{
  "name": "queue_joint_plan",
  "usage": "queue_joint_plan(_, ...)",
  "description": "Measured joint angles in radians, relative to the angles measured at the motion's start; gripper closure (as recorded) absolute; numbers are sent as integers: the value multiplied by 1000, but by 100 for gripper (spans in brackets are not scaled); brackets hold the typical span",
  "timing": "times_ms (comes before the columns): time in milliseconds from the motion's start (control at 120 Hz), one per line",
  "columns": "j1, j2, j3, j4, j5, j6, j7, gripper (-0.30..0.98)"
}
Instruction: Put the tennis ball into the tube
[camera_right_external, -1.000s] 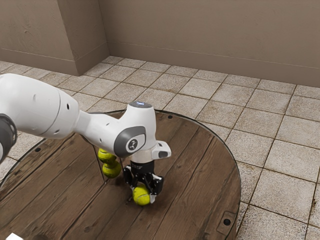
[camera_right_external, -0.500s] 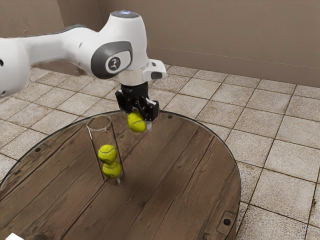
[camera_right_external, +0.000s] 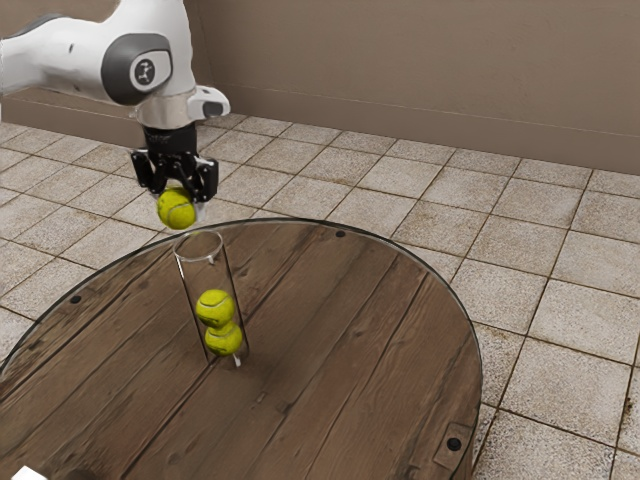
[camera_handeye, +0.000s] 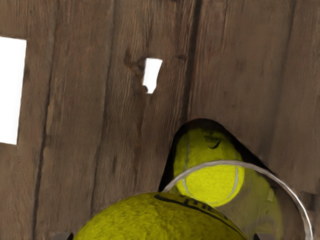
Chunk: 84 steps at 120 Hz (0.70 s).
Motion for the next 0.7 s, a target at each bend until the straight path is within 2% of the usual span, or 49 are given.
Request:
queue_joint_plan(183, -54, 8, 1, -13, -29, -6, 21, 30)
queue_joint_plan(417, -27, 3, 14, -40, -55, 3, 44, 29)
queue_joint_plan(558, -34, 2, 18, -41, -60, 5, 53, 16)
queue_joint_plan(700, -49, -41, 17, -43, -59, 7, 60, 8)
